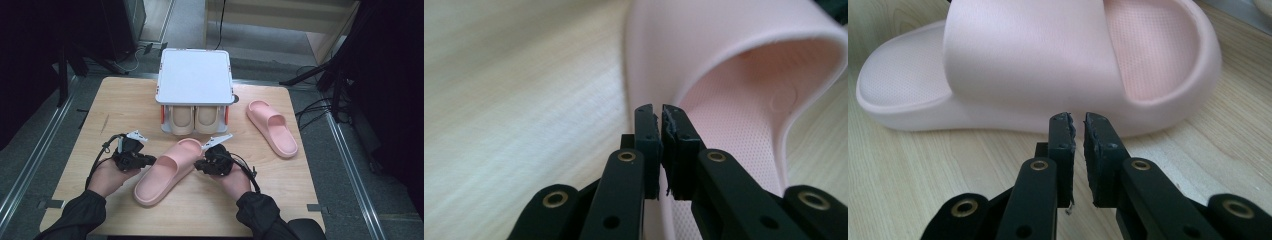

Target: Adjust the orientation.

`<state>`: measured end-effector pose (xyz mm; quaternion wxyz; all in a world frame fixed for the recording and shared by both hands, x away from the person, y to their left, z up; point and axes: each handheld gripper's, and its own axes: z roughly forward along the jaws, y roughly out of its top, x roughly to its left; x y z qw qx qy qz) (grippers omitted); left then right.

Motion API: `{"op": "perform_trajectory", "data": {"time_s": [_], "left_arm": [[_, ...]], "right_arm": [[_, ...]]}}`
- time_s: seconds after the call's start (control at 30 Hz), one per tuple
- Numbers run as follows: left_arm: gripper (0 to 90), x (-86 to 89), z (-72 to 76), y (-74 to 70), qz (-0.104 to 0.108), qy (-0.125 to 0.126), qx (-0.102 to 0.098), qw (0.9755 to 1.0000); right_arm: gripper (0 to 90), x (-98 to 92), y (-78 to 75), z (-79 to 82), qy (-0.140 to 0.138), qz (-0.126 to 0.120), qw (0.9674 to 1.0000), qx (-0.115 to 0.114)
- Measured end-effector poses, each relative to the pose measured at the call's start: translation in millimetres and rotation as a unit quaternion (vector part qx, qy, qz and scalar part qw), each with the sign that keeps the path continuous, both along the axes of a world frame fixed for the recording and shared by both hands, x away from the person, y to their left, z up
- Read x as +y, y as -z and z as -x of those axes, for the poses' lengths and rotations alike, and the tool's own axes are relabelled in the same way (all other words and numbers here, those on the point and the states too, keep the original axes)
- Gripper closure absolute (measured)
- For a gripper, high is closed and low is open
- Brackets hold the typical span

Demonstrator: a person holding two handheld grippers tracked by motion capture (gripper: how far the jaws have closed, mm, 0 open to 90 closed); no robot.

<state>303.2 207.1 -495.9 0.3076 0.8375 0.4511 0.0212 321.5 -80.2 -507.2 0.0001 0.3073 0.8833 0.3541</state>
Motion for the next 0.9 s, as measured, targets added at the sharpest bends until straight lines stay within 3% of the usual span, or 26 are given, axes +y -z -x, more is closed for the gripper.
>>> {"op": "perform_trajectory", "data": {"time_s": [0.17, 0.3, 0.5, 0.7, 0.9], "left_arm": [[86.3, -2.3, 3.4, 0.6, 0.005, 0.003, 0.007, 1.0000], [86.1, -7.8, 10.6, 4.0, -0.002, 0.023, 0.018, 0.9996], [84.5, -21.3, 21.7, 6.5, -0.009, 0.050, 0.019, 0.9985], [81.8, -13.6, 19.3, 2.8, 0.005, 0.037, 0.009, 0.9993], [74.8, 0.4, 14.4, -4.9, 0.033, 0.016, -0.001, 0.9993]], "right_arm": [[82.4, -0.3, 0.8, -3.4, 0.004, 0.002, 1.0000, -0.001], [82.3, 0.1, 2.8, -5.9, 0.004, 0.006, 1.0000, 0.001], [82.2, 2.7, 3.5, -7.0, 0.001, 0.009, 1.0000, -0.003], [80.7, -0.3, 0.7, -9.1, 0.006, 0.006, 0.9999, -0.007], [72.3, -12.3, -11.7, -11.4, 0.012, -0.020, 0.9994, -0.027]]}}
